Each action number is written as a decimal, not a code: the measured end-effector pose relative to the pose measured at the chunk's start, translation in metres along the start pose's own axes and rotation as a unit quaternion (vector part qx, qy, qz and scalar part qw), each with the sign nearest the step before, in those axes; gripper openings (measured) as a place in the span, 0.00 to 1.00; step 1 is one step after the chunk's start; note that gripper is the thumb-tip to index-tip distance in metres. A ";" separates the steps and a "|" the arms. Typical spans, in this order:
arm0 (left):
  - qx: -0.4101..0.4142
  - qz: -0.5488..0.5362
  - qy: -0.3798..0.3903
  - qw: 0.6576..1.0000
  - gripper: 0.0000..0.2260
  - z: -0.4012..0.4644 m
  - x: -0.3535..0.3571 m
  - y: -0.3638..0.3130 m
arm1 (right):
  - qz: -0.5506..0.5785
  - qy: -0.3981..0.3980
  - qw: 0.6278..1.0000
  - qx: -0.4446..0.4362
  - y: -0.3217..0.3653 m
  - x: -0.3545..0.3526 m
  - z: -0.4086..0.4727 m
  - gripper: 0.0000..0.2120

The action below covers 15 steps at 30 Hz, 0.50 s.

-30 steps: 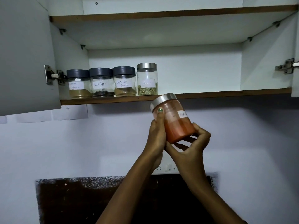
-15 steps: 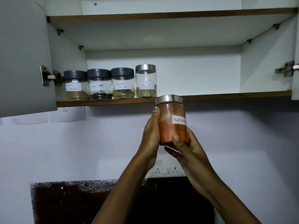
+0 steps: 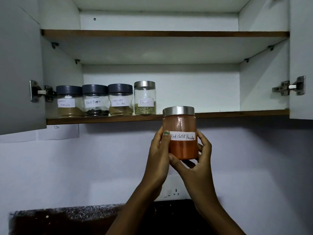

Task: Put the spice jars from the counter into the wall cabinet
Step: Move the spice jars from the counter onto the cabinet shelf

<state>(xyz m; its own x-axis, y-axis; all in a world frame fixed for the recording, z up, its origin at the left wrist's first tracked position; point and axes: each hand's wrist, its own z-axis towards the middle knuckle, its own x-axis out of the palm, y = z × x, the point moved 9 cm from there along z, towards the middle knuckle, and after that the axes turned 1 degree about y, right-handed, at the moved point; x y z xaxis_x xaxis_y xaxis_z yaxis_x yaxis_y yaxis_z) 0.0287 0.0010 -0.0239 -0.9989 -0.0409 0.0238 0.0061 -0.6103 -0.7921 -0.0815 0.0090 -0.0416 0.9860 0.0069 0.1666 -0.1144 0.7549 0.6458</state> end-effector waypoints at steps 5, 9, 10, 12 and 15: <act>-0.001 -0.006 -0.001 1.000 0.19 0.001 0.004 0.003 | -0.054 -0.029 0.997 -0.043 0.007 -0.004 0.002 0.37; -0.001 -0.010 -0.005 1.000 0.19 0.000 0.004 0.001 | -0.064 -0.016 0.997 -0.047 0.006 -0.005 0.004 0.36; 0.000 -0.011 -0.007 1.000 0.18 0.000 0.003 0.000 | -0.064 -0.009 0.997 -0.047 0.006 -0.004 0.004 0.37; 0.001 -0.016 -0.011 1.000 0.16 0.000 0.002 -0.001 | -0.064 0.007 0.997 -0.044 0.005 -0.004 0.005 0.37; -0.001 -0.023 -0.022 1.000 0.15 0.000 -0.002 -0.002 | -0.076 0.026 0.996 -0.043 0.005 -0.001 0.006 0.37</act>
<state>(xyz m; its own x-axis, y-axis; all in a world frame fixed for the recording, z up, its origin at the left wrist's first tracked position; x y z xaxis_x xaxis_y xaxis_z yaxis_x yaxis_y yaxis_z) 0.0305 0.0019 -0.0222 -0.9952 -0.0469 0.0863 -0.0398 -0.6110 -0.7907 -0.0837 0.0087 -0.0345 0.9964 -0.0788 0.0321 0.0444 0.8035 0.5937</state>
